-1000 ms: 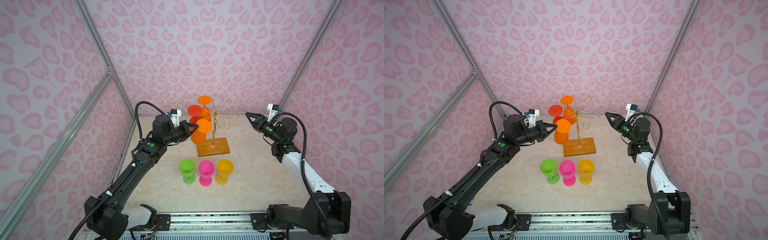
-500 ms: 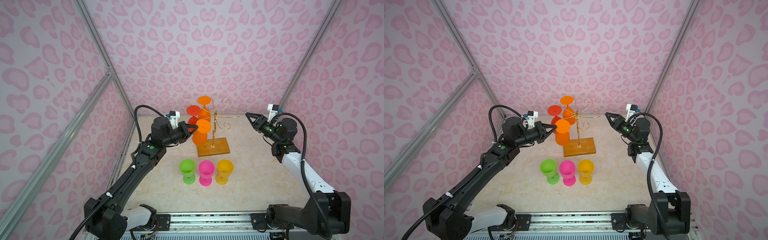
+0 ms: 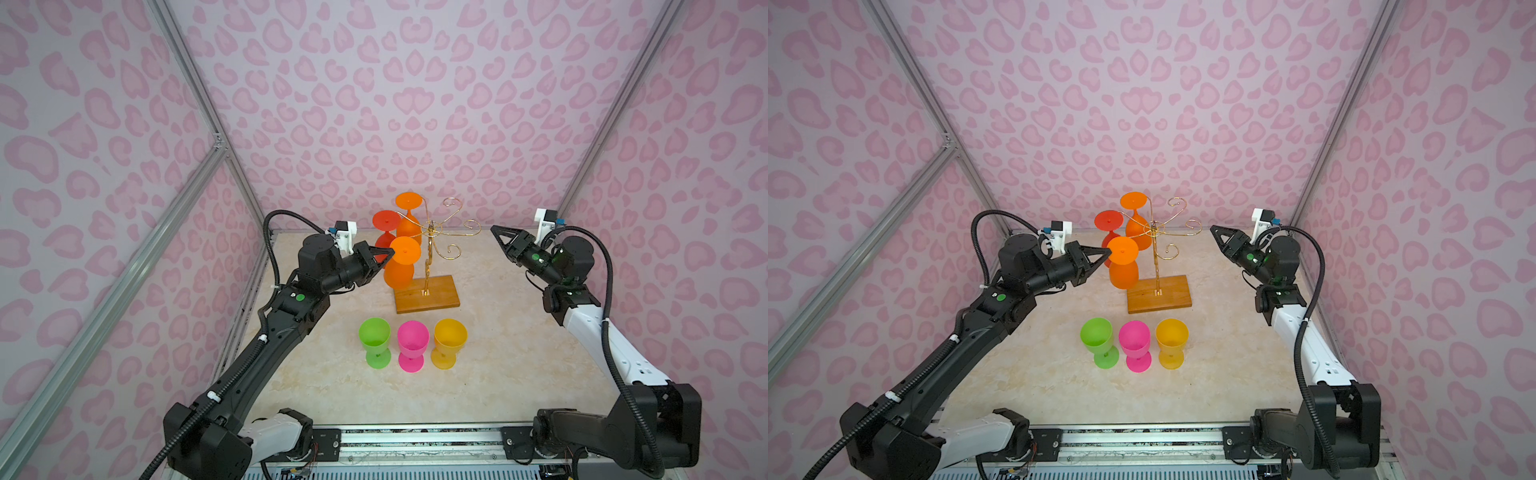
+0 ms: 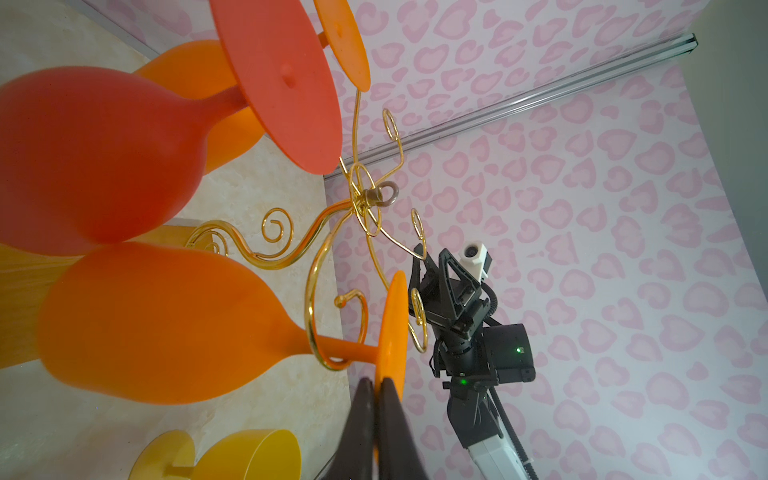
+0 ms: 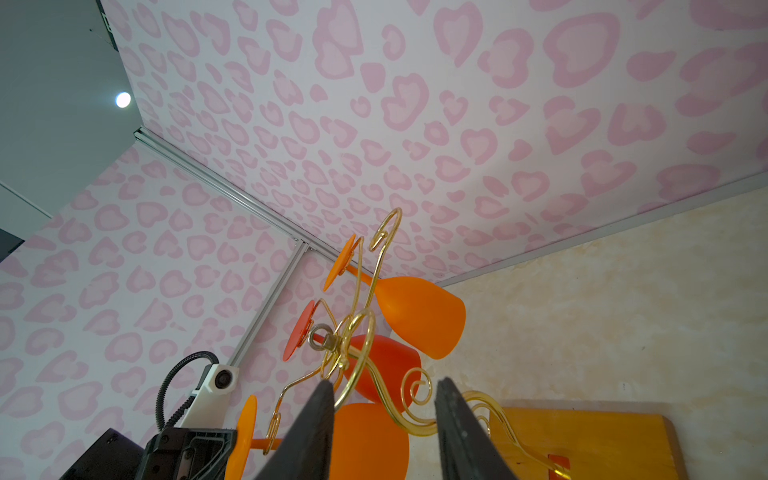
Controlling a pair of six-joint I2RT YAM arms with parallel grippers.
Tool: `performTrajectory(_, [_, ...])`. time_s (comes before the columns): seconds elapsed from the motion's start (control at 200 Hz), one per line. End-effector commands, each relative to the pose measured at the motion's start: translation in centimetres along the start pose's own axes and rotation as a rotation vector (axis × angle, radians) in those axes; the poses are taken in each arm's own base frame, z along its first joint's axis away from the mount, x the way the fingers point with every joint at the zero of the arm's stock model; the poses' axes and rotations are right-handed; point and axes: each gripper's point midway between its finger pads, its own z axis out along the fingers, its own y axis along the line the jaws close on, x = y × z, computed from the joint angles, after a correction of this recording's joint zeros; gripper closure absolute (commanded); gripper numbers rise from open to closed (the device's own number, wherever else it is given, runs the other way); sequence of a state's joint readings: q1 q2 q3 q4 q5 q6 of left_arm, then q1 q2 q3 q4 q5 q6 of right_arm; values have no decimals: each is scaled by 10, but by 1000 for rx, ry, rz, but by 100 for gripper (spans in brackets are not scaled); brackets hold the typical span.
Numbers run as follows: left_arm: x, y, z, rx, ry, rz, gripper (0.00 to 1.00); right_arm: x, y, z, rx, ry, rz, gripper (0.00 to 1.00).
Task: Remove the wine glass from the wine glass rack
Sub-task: 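Slide the orange glass by its foot off the hook with the left gripper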
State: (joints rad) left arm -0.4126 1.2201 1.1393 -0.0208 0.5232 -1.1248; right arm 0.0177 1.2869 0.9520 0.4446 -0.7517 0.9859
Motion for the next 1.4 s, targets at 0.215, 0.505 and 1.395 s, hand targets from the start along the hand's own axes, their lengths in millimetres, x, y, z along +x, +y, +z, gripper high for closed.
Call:
performTrajectory(0.215, [-8, -15, -9, 50, -39, 27, 97, -1, 4, 0, -25, -5, -16, 59])
performTrajectory(0.505, [-15, -13, -18, 45, -64, 26, 97, -2, 5, 1, -26, -6, -15, 59])
performTrajectory(1.395, [-34, -17, 0, 60, -57, 8, 97, -2, 2, 1, -26, -6, -11, 59])
